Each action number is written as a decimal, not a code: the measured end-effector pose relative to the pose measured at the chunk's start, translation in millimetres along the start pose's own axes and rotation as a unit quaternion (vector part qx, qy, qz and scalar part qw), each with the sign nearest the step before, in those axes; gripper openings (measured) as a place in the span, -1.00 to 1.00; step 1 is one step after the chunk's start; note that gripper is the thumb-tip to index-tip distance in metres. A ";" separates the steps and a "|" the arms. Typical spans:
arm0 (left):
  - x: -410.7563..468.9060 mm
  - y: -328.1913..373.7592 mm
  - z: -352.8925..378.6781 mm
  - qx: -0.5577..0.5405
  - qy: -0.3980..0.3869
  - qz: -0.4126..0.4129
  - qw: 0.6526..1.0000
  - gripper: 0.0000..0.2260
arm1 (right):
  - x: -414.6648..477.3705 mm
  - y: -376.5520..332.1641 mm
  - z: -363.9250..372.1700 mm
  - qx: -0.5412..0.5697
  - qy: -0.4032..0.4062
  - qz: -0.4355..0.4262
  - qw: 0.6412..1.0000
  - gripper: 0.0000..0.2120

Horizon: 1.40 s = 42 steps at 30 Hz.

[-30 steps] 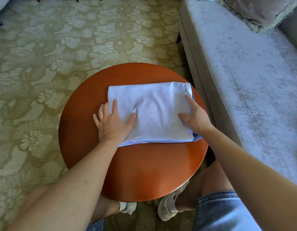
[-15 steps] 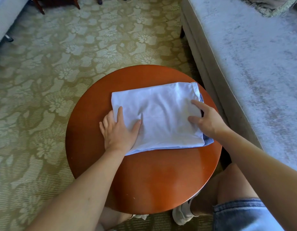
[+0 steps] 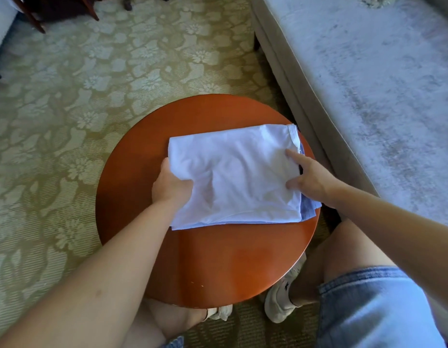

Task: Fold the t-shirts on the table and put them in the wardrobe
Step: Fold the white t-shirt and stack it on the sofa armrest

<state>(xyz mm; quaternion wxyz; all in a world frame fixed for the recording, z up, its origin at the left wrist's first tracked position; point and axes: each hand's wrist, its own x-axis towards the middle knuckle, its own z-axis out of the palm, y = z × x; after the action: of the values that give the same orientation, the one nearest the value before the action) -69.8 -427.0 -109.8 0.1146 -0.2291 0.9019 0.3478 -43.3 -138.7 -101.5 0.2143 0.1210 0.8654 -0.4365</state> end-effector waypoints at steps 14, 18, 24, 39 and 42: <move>-26.3 1.8 -17.0 -0.057 -0.066 0.067 0.994 -0.62 | -10.4 -8.3 -5.1 0.179 0.010 -0.014 0.984 -0.30; -50.0 9.5 -29.1 -0.048 -0.042 0.099 0.993 -0.59 | -37.0 -8.0 -3.4 0.120 0.055 -0.032 0.991 -0.39; -93.5 30.4 -48.5 -0.024 -0.024 0.179 0.983 -0.55 | -79.1 -16.1 -19.1 0.071 0.130 -0.102 0.984 -0.38; -179.2 106.9 -37.0 -0.054 -0.062 0.305 0.949 -0.53 | -199.2 28.4 -92.3 0.141 0.279 -0.102 0.944 -0.32; -203.1 130.9 -13.8 -0.055 -0.103 0.339 0.933 -0.52 | -235.0 57.9 -112.7 0.164 0.323 -0.079 0.929 -0.32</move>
<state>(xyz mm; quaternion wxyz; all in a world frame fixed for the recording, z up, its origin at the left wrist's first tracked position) 41.4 -283.1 49.9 0.0697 0.1218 0.8886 0.4368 156.4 -18.8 29.1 -0.1345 0.2197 0.8111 -0.5251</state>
